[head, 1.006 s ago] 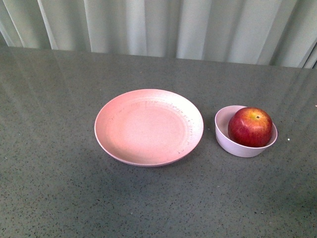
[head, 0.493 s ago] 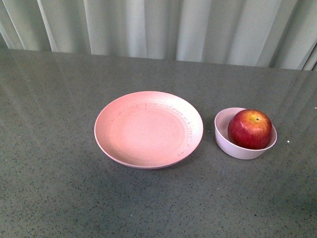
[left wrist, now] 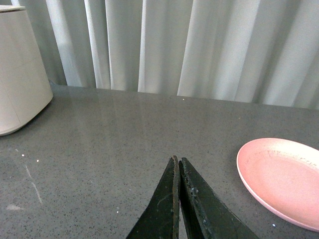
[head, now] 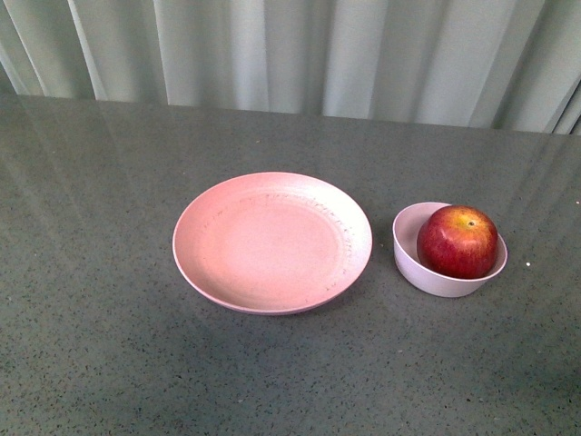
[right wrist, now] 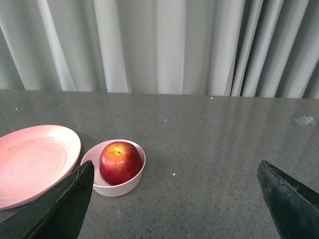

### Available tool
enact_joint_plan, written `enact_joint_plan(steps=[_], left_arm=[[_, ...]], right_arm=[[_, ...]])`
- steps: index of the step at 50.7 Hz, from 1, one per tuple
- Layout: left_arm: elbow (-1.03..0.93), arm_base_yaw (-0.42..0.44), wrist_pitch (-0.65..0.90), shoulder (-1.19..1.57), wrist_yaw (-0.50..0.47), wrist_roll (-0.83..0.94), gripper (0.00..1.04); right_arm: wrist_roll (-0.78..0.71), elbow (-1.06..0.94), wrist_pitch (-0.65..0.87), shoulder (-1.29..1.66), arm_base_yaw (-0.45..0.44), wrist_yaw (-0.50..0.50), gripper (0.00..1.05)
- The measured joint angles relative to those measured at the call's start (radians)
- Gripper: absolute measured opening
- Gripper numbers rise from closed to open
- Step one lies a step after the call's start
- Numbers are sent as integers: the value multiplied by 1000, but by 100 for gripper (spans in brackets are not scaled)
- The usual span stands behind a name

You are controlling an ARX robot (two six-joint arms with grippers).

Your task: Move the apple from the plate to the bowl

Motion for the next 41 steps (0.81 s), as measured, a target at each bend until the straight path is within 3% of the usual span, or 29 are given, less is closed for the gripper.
enact_joint_plan(steps=[9, 14, 34, 41], left_arm=[[0, 0, -55, -54, 0, 0, 2], [0, 0, -214, -196, 0, 1, 2], [0, 1, -221, -204, 0, 1, 2], [0, 1, -221, -204, 0, 1, 31]], right_arm=[[0, 0, 0, 0, 0, 0, 96], [0, 0, 0, 0, 0, 0, 96], [0, 0, 0, 0, 0, 0, 96], [0, 0, 0, 0, 0, 0, 96]])
